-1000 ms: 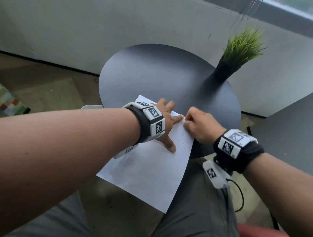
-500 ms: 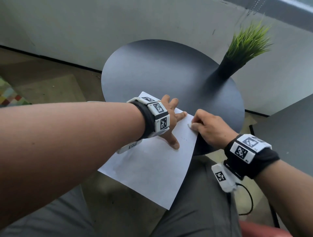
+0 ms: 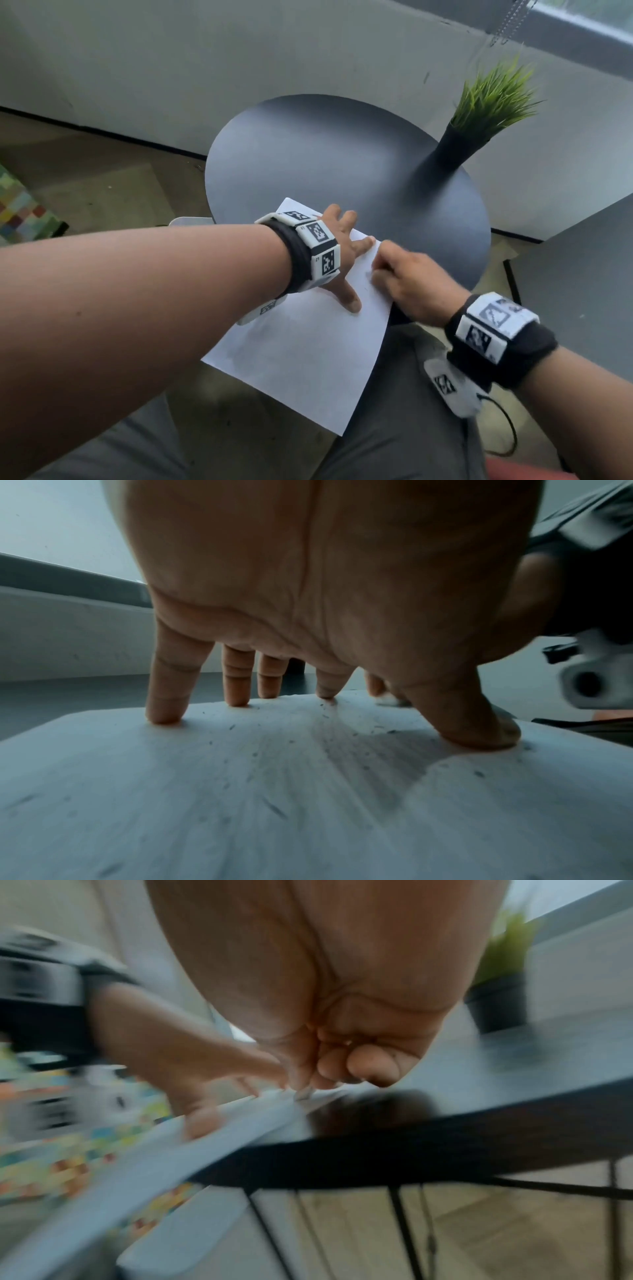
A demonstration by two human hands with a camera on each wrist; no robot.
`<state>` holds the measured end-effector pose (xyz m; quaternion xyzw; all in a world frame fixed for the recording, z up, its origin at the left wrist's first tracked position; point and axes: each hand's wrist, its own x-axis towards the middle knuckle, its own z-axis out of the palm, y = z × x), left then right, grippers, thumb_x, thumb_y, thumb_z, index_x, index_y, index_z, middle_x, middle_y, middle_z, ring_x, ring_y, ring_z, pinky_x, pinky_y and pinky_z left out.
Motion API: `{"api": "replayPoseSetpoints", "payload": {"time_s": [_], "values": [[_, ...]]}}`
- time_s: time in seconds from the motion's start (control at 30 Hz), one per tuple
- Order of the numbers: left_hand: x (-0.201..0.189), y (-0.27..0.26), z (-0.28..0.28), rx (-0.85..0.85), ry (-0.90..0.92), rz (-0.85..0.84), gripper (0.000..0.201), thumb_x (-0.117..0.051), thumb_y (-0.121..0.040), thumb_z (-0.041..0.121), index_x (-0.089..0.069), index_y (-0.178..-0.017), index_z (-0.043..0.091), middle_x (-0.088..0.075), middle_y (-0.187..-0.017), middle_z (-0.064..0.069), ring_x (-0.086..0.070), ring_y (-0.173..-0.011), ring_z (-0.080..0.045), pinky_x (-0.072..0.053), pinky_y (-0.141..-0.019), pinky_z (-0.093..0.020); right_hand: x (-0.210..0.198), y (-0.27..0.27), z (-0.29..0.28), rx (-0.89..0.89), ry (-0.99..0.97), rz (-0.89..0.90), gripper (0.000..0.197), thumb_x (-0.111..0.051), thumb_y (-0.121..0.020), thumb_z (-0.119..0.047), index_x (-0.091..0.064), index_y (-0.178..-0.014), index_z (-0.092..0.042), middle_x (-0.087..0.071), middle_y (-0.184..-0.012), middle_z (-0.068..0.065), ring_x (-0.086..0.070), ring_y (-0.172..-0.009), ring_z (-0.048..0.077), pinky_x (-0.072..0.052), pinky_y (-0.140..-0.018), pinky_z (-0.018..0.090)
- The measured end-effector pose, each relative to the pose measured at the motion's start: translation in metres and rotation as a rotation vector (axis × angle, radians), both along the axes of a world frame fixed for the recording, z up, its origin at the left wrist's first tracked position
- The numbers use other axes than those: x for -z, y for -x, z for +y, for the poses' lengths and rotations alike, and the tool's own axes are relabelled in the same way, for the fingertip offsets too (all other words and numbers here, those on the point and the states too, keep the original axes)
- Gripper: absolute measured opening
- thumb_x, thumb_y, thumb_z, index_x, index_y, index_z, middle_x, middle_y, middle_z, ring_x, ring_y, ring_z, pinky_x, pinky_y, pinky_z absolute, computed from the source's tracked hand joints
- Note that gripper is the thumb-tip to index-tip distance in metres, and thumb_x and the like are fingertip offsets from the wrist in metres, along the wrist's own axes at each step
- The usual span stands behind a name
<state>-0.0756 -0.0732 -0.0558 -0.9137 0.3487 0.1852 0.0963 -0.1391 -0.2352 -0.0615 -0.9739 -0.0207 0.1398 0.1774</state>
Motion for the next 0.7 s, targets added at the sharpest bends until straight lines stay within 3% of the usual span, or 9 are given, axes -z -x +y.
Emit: {"api": "replayPoseSetpoints", "payload": {"time_s": [0.07, 0.23, 0.33, 0.4, 0.53, 0.7], "values": [[-0.001, 0.0, 0.0, 0.002, 0.001, 0.0, 0.12, -0.061, -0.063, 0.087, -0.006, -0.158, 0.037, -0.026, -0.143, -0.008, -0.025, -0.132, -0.034, -0.041, -0.086, -0.046, 0.0, 0.007, 0.006, -0.072, -0.023, 0.011, 0.011, -0.057, -0.093, -0.029, -0.049, -0.088, -0.023, -0.061, -0.087, -0.002, -0.056, -0.082, 0.021, -0.045, -0.074, 0.035], [0.0, 0.002, -0.001, -0.014, 0.0, 0.006, 0.12, -0.062, -0.062, 0.087, -0.007, -0.158, 0.039, -0.026, -0.142, -0.007, -0.025, -0.131, -0.033, -0.039, -0.082, -0.045, -0.006, -0.021, -0.027, 0.199, -0.01, -0.036, 0.011, -0.056, -0.092, -0.03, -0.051, -0.086, -0.023, -0.063, -0.087, -0.001, -0.058, -0.088, 0.024, -0.045, -0.075, 0.036], [0.0, 0.001, 0.0, -0.014, 0.008, 0.008, 0.119, -0.063, -0.062, 0.087, -0.01, -0.157, 0.039, -0.027, -0.14, -0.007, -0.025, -0.13, -0.033, -0.037, -0.077, -0.044, 0.001, -0.005, -0.001, -0.006, -0.017, -0.025, 0.009, -0.055, -0.091, -0.028, -0.049, -0.088, -0.022, -0.06, -0.089, -0.001, -0.055, -0.084, 0.023, -0.044, -0.073, 0.035], [0.0, 0.0, 0.0, -0.01, 0.014, 0.006, 0.118, -0.063, -0.062, 0.087, -0.011, -0.157, 0.039, -0.028, -0.139, -0.008, -0.026, -0.129, -0.033, -0.034, -0.074, -0.043, 0.003, -0.001, 0.005, -0.044, -0.057, -0.017, 0.01, -0.057, -0.091, -0.028, -0.05, -0.087, -0.022, -0.06, -0.088, -0.003, -0.055, -0.082, 0.02, -0.044, -0.072, 0.033], [0.0, 0.002, 0.0, -0.012, 0.007, 0.001, 0.12, -0.061, -0.063, 0.088, -0.007, -0.158, 0.039, -0.027, -0.141, -0.007, -0.026, -0.129, -0.033, -0.032, -0.076, -0.043, -0.004, -0.026, -0.019, 0.191, -0.016, -0.055, 0.011, -0.057, -0.092, -0.031, -0.052, -0.086, -0.022, -0.063, -0.086, -0.001, -0.058, -0.087, 0.023, -0.044, -0.073, 0.035], [0.001, 0.0, 0.003, 0.001, 0.044, 0.003, 0.109, -0.063, -0.06, 0.088, -0.024, -0.151, 0.041, -0.031, -0.136, -0.008, -0.028, -0.126, -0.033, -0.04, -0.078, -0.045, 0.004, -0.011, 0.007, -0.049, -0.006, -0.038, 0.008, -0.057, -0.091, -0.03, -0.053, -0.093, -0.023, -0.064, -0.088, -0.002, -0.058, -0.085, 0.023, -0.048, -0.075, 0.037]]}}
